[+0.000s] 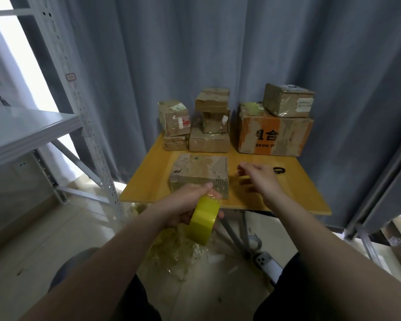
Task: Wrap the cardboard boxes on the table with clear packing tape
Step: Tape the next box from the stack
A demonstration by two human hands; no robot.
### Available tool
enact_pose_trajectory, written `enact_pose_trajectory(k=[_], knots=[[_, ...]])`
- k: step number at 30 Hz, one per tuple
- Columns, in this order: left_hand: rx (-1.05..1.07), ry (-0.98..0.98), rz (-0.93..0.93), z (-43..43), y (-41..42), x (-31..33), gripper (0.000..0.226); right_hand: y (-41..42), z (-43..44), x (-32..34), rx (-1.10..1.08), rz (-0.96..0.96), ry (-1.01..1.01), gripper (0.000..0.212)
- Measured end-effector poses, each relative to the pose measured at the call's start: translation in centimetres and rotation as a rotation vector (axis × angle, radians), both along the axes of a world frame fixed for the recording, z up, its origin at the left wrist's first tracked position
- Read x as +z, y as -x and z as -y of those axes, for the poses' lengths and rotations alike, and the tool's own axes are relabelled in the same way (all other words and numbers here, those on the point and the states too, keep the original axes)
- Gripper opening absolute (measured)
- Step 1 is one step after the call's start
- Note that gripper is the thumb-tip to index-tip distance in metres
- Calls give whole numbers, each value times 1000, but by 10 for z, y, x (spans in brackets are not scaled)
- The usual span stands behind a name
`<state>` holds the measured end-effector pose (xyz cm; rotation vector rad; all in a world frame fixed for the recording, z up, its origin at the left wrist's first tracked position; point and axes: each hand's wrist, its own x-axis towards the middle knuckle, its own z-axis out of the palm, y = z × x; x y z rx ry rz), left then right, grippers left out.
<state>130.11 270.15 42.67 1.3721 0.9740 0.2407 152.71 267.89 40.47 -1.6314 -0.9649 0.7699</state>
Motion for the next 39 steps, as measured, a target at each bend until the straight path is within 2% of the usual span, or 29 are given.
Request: enact_pose_trajectory(k=[2, 5, 10, 13, 15, 17, 19, 22, 23, 26, 28, 30, 32, 34, 37, 39], knots=[[38, -29, 61, 5, -4, -6, 44, 14, 20, 11, 184, 46, -24, 31], [54, -69, 157, 11, -7, -5, 44, 31, 38, 18, 379, 125, 34, 25], [134, -242, 243, 18, -18, 5, 38, 40, 33, 17, 273, -120, 85, 22], [112, -288, 270, 18, -19, 7, 60, 39, 29, 19, 245, -204, 47, 17], [99, -197, 291, 18, -20, 5, 86, 38, 27, 18, 212, -97, 2, 10], [118, -120, 274, 17, -22, 1, 100, 35, 23, 16, 149, 43, -61, 6], [97, -104, 253, 16, -24, -3, 96, 30, 21, 14, 126, 83, -116, 7], [35, -134, 220, 15, -23, 5, 97, 21, 19, 12, 178, 3, -88, 8], [10, -146, 205, 15, -22, 9, 90, 20, 17, 12, 183, -21, -77, 8], [-1, -129, 148, 15, -24, 12, 47, 19, 8, 18, 112, -78, -115, 10], [29, -43, 153, 20, -26, 7, 27, 18, 0, 26, 85, -23, -148, 9], [3, -13, 173, 22, -26, 2, 30, 17, -7, 32, 99, 27, -150, 9], [-60, -41, 145, 19, -24, 3, 45, 13, -13, 33, 76, 34, -122, 10], [-36, -25, 102, 13, -23, 1, 51, 9, -18, 31, 51, 35, -99, 10], [40, 113, 8, 13, -25, -6, 45, 7, -29, 35, 8, 37, -117, 10], [27, 135, 22, 14, -27, -11, 36, 8, -38, 38, 14, 72, -133, 9]])
